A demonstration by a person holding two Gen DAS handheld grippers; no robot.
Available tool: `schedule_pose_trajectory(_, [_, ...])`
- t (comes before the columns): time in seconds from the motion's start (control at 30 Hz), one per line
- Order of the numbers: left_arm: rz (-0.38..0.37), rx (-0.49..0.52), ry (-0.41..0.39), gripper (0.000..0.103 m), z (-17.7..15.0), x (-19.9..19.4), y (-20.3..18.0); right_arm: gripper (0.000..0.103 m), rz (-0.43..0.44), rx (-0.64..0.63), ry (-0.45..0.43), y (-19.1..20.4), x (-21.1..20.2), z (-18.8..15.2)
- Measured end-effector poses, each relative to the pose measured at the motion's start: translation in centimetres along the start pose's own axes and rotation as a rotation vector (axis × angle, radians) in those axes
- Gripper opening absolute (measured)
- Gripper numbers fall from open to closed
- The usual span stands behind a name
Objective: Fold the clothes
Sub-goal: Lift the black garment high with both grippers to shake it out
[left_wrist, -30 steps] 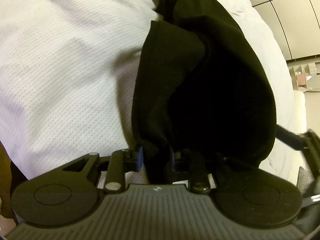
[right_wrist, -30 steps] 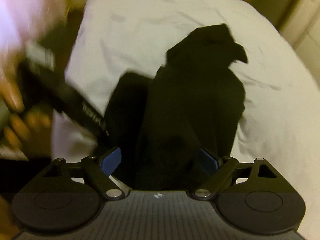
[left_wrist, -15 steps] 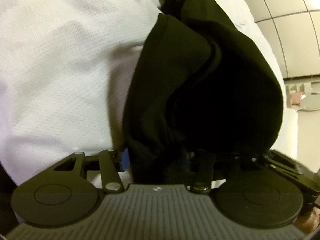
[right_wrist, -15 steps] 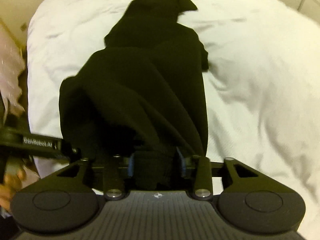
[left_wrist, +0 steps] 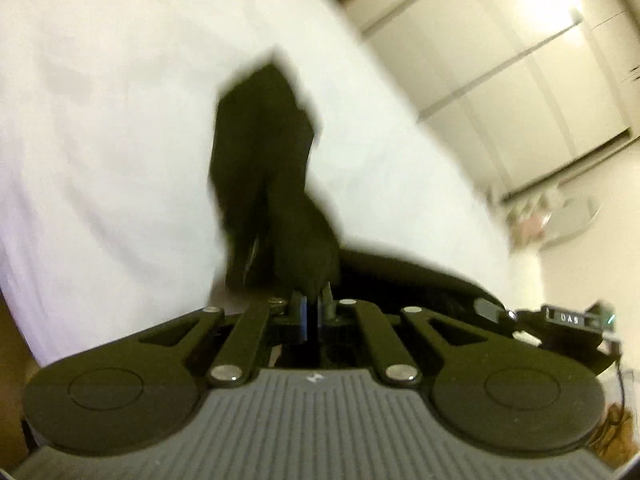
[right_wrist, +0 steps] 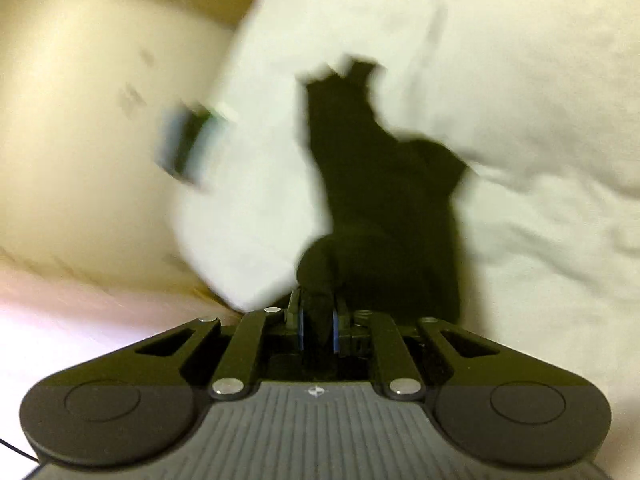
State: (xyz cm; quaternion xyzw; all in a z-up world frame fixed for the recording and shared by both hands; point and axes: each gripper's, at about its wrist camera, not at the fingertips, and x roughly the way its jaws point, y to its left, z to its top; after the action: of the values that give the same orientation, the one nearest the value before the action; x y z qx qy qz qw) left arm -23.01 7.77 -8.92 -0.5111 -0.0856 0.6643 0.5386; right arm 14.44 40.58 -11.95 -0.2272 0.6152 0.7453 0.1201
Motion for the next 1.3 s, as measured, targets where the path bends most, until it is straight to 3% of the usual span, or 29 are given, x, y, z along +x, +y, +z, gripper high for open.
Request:
schedule_pose_trajectory(0.1, [-0.019,0.068,-0.141,0.001,5.5,-5.2,-3.7,0.013,0.21,0.056,-0.074,3.7,-2.4,2.5])
schedule_pose_trajectory(0.17, [-0.032,0.108,-0.217,0.001,6.7,-9.8,-7.3,0.013,0.313,0.029,-0.113,6.9,-4.0,4.0])
schedule_pose_trajectory(0.23, [-0.056,0.14,-0.305,0.001,9.4,-10.7,-12.2,0.013,0.41,-0.013,-0.151,10.4,-5.5,5.7])
schedule_pose_trajectory(0.4, [-0.104,0.25,-0.546,0.001,14.4,-20.4,-19.9,0.013,0.622,-0.251,-0.306,21.2,-11.6,9.0])
schedule_pose_trajectory(0.47, [-0.117,0.298,-0.631,0.001,14.9,-24.3,-23.5,0.013,0.706,-0.332,-0.364,25.0,-14.1,9.5])
schedule_pose_trajectory(0.6, [-0.142,0.369,-0.747,0.001,16.5,-30.9,-29.0,0.013,0.802,-0.502,-0.438,32.1,-18.5,9.7])
schedule_pose_trajectory(0.73, [-0.136,0.408,-0.79,0.001,17.1,-34.8,-32.5,0.013,0.812,-0.588,-0.458,37.2,-21.3,9.5])
schedule_pose_trajectory(0.93, [-0.107,0.438,-0.831,0.001,19.2,-36.6,-33.2,0.013,0.748,-0.657,-0.479,42.4,-21.6,10.2])
schedule_pose_trajectory(1.0, [-0.099,0.412,-0.821,0.001,20.6,-35.5,-31.7,0.013,0.711,-0.64,-0.472,43.6,-19.2,11.7])
schedule_pose_trajectory(1.1, [-0.065,0.344,-0.771,0.001,23.6,-32.9,-28.4,0.013,0.634,-0.556,-0.423,44.4,-12.5,15.4])
schedule_pose_trajectory(1.3, [0.102,0.191,-0.649,0.001,31.7,-26.2,-19.6,0.013,0.427,-0.395,-0.291,44.7,2.7,22.6])
